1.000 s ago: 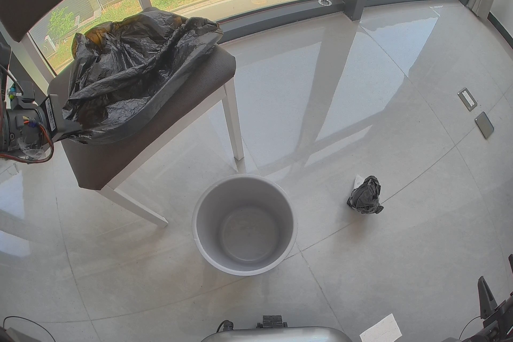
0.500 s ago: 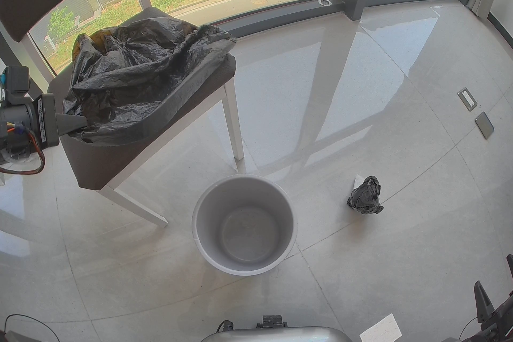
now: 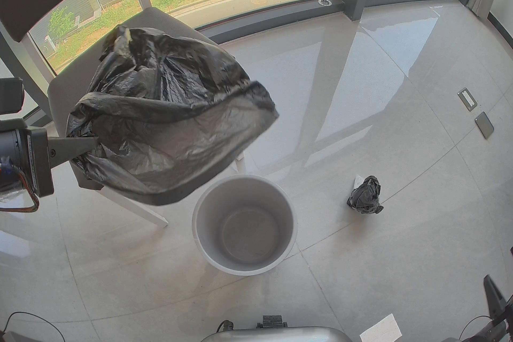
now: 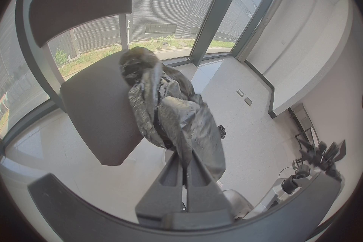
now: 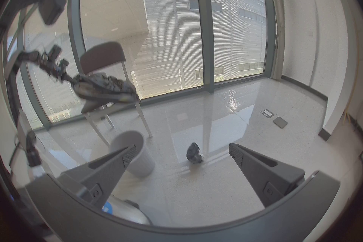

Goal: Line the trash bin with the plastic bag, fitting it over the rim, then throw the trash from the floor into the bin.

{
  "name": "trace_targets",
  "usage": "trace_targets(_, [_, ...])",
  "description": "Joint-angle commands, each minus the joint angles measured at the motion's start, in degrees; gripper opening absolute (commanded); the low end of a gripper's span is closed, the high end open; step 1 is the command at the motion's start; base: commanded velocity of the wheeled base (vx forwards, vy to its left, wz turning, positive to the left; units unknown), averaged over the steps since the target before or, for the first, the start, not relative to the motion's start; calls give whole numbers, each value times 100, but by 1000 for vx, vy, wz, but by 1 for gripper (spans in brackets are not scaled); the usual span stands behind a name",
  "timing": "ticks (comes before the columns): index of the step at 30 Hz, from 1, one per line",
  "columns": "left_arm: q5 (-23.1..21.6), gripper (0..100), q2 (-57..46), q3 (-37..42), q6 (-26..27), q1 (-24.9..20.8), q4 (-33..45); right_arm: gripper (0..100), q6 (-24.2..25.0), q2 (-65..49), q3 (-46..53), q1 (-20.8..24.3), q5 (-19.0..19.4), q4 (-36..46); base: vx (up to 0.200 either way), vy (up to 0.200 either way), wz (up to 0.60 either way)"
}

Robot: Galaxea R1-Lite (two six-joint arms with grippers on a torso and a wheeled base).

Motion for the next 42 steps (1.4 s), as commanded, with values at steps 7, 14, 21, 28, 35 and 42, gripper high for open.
trace_targets(7, [500,0,-109,-247,111,-981,-39,100,459,2087,-1388,352,380,24,0,0,0])
trace_targets(14, [474,0,84,-625,111,-1324,-48,100,213,2685,-1485,668,371,-29,0,0,0])
trace_targets(21, [544,0,93,-617,111,-1807,-171,100,-209,3740,-2004,686,310,-29,0,0,0])
trace_targets(28, [553,0,163,-792,120,-1948,-540,100,-973,4803,-2056,703,362,-609,0,0,0])
trace_targets(35, [764,0,559,-1285,111,-2185,-566,100,-947,5744,-2285,1389,371,-1145,0,0,0])
trace_targets(42, [773,0,972,-1856,102,-2194,-593,100,-938,6622,-2689,1978,371,-1294,0,0,0])
